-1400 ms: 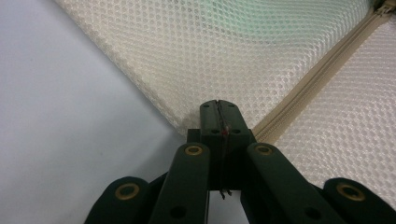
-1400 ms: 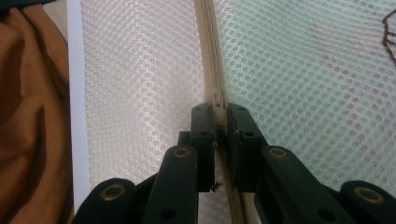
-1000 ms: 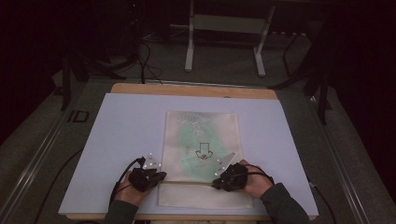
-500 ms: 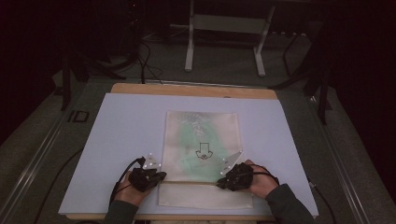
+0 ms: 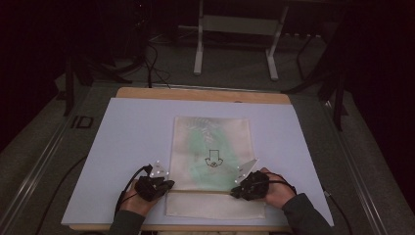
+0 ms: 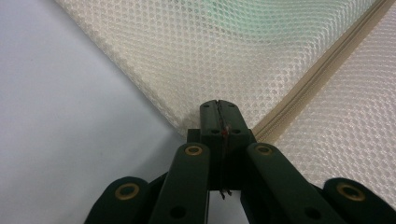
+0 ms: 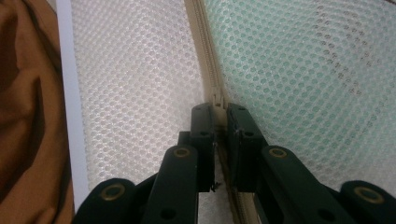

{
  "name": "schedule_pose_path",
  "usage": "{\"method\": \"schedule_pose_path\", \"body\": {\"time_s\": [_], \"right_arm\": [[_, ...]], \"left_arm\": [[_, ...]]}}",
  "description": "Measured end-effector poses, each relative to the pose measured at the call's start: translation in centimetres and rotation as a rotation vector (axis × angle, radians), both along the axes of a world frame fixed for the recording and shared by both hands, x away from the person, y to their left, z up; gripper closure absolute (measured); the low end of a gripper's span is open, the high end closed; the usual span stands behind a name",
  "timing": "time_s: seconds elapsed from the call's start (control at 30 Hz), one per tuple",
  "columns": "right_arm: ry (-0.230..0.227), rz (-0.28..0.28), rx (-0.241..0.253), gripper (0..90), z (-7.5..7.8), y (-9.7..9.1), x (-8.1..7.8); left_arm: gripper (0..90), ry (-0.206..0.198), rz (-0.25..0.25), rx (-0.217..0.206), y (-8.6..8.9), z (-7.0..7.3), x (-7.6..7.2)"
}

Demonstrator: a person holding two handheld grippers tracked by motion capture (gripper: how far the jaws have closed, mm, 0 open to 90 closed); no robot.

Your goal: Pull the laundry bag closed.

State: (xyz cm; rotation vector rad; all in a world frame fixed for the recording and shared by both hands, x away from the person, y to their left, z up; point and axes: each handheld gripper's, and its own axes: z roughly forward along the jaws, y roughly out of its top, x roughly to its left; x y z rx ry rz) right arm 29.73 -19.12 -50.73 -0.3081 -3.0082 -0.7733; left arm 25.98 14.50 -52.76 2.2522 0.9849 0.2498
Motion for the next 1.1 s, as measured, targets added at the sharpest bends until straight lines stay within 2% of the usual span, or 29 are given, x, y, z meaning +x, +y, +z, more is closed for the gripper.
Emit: {"method": "schedule_pose_path", "body": {"time_s": [1.1], "right_arm": [[0.007,-0.026,-0.001,82.5,0.0,-1.7,-0.1]], "left_arm": [[89.4,0.003,0.001,-0.007,0.1,0.0,0.0]]}}
